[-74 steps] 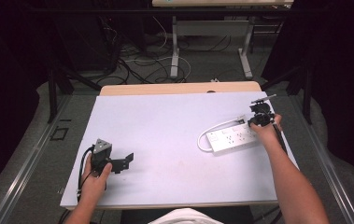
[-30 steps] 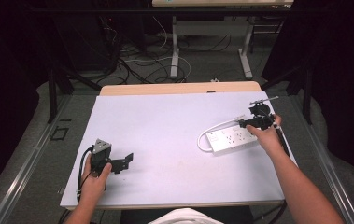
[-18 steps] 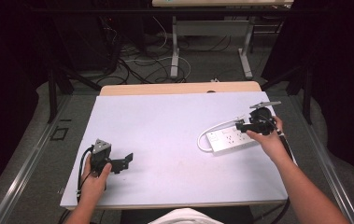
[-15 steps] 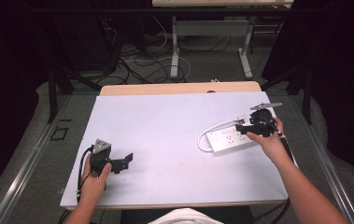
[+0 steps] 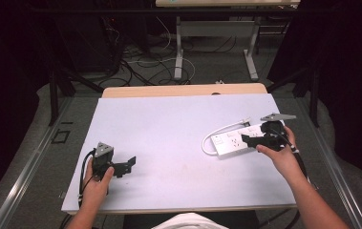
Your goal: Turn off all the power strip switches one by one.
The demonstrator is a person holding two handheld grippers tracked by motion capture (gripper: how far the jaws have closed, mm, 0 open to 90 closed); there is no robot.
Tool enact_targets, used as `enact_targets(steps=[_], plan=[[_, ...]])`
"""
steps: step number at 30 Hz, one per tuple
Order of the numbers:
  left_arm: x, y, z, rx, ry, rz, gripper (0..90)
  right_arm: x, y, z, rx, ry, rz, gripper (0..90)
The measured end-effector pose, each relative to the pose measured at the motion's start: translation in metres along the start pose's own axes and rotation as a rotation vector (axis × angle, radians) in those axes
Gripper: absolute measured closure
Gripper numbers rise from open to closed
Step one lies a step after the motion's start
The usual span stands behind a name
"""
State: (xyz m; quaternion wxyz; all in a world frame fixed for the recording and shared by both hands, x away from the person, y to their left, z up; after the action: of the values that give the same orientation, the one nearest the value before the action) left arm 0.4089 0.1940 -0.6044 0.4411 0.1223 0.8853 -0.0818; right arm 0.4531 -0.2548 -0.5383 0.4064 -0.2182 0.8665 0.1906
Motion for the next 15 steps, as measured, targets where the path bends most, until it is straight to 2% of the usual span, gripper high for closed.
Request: enact_targets(steps=[3, 6, 15], plan=[[0.000, 0.000, 0.000, 0.000, -0.003, 0.000, 0.9, 0.005, 0.006, -0.006, -0.006, -0.015, 0.008, 2.7], [0.000, -0.001, 0.000, 0.001, -0.001, 0.000, 0.9, 0.010, 0.010, -0.011, -0.004, -0.035, -0.002, 1.9], [0.000, -0.001, 0.000, 0.001, 0.002, 0.010, 0.9, 0.036, 0.016, -0.019, 0.016, -0.048, -0.020, 0.0]])
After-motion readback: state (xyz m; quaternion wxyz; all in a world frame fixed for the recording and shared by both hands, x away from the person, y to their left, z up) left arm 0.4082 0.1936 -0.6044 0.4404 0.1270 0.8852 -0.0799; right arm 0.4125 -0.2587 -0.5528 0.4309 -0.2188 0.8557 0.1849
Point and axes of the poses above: each handheld gripper's, and its own axes: z roughly forward along the jaws, x roughly out of its underside, y roughly to its left, the point moved 10 cm from there along z, roughly forward along the jaws, and after that the axes turned 10 degrees about -x, right-handed, at the moved point
